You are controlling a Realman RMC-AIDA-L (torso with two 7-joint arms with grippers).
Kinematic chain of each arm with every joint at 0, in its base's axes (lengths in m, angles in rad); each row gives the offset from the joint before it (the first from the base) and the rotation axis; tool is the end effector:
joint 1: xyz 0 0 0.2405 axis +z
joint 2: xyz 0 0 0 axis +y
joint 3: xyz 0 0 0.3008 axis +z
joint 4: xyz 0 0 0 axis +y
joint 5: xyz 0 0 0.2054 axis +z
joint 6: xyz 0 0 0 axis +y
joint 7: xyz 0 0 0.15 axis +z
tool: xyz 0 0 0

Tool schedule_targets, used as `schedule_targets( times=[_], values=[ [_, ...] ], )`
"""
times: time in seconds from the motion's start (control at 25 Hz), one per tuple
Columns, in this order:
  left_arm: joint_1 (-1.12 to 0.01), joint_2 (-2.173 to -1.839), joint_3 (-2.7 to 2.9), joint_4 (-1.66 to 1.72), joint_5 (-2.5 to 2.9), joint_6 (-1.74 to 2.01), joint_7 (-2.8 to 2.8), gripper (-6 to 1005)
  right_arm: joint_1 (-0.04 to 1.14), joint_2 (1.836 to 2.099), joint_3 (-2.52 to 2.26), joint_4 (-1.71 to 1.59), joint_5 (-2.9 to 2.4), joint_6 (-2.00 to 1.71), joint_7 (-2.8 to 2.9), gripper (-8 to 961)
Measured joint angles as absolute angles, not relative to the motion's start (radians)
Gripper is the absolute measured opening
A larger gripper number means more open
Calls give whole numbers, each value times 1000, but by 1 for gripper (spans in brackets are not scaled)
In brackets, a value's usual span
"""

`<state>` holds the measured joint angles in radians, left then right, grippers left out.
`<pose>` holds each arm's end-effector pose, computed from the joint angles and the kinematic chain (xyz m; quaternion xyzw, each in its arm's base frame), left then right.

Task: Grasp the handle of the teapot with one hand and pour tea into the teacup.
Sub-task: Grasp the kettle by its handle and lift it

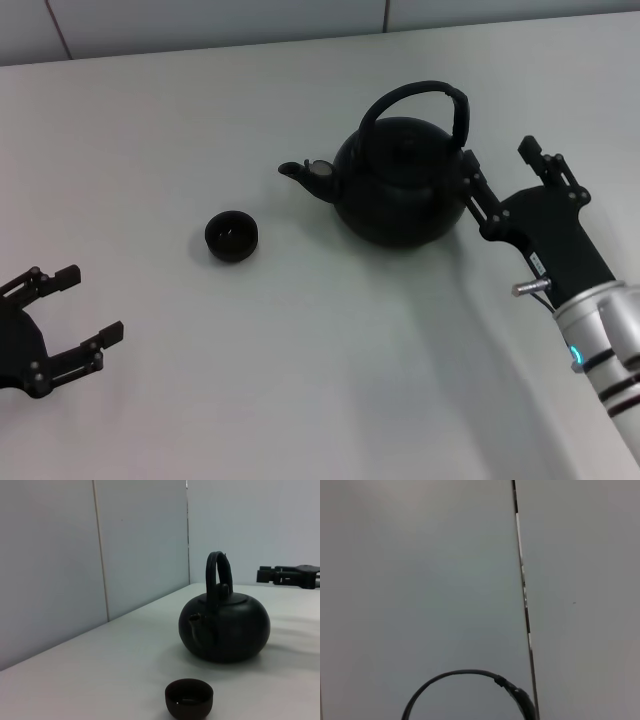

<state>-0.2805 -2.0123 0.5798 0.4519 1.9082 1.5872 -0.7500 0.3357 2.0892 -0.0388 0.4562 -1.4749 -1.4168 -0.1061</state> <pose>-0.3826 0.2585 -0.0122 -0.9295 -0.1129 -0.2343 0.2615 0.3288 0.2673 -0.0945 -0.7019 0.2466 0.3359 0.5777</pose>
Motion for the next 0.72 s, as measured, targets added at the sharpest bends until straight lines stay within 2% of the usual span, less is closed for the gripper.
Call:
schedule_targets(
  times=[0.32, 0.72],
  values=[
    [-276, -2015, 576, 453, 1901, 1589, -749, 812, 431, 2088, 13, 410, -1474, -1298, -98, 712],
    [-278, -2016, 553, 453, 1899, 1589, -744, 813, 472, 2086, 52, 397, -1480, -1223, -103, 712]
  ],
)
